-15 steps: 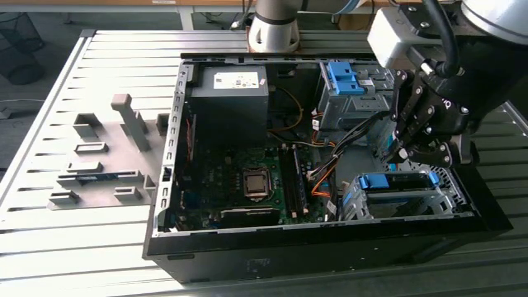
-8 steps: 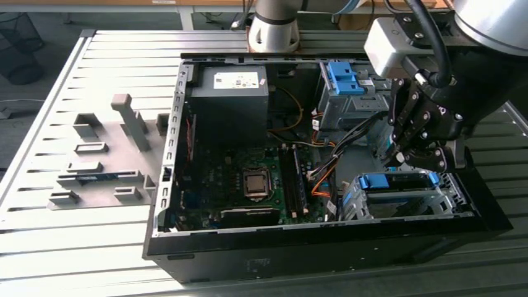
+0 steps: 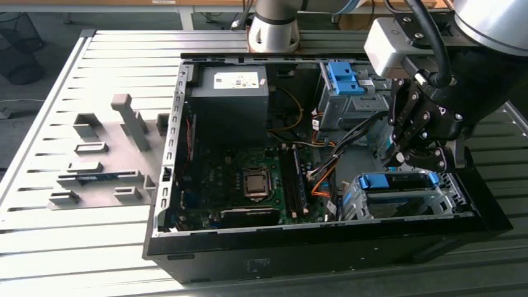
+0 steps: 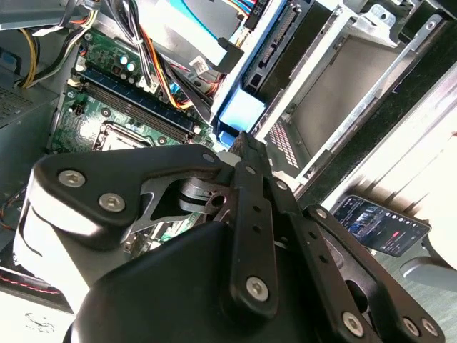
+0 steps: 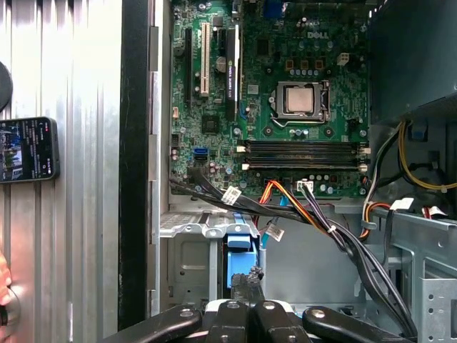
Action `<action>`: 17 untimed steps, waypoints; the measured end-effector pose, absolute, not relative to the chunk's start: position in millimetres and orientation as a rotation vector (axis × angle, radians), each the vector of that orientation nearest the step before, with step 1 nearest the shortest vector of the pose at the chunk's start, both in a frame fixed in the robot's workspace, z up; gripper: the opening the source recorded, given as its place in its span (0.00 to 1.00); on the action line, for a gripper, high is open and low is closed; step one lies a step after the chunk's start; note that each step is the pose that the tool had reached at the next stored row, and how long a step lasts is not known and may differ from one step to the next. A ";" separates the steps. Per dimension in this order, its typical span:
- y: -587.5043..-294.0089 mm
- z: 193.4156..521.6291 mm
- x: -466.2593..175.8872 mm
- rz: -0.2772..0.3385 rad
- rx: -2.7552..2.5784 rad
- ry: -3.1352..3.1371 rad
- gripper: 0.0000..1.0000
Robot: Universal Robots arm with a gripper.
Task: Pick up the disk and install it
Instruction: 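Insert the first disk wire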
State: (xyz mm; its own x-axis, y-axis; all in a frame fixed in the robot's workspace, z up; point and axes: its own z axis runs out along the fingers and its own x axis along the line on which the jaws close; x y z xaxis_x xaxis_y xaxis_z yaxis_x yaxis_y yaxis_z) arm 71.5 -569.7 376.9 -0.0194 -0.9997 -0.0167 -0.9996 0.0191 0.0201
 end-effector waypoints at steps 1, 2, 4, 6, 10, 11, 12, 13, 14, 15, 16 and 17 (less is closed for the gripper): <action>-569.7 376.9 71.5 -0.041 2.198 -2.241 0.11; -569.7 376.9 71.5 -0.041 2.198 -2.241 0.11; -569.7 376.8 72.5 -0.041 2.198 -2.241 0.11; -569.7 376.5 79.8 -0.041 2.198 -2.241 0.11; -569.6 375.4 96.7 -0.042 2.198 -2.241 0.11; -569.6 375.0 101.2 -0.042 2.198 -2.240 0.11; -569.6 374.6 106.1 -0.042 2.198 -2.240 0.11; -569.4 374.2 110.6 -0.042 2.198 -2.240 0.11; -569.1 373.9 115.0 -0.043 2.198 -2.240 0.11; -568.6 373.5 118.9 -0.043 2.198 -2.240 0.11; -567.7 373.3 122.2 -0.043 2.198 -2.240 0.11; -566.2 373.2 124.2 -0.042 2.198 -2.240 0.11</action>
State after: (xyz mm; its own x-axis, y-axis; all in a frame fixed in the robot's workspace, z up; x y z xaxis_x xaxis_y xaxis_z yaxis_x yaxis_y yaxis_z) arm 124.2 -566.2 373.2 -0.0193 -0.9997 -0.0165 -0.9996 0.0189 0.0217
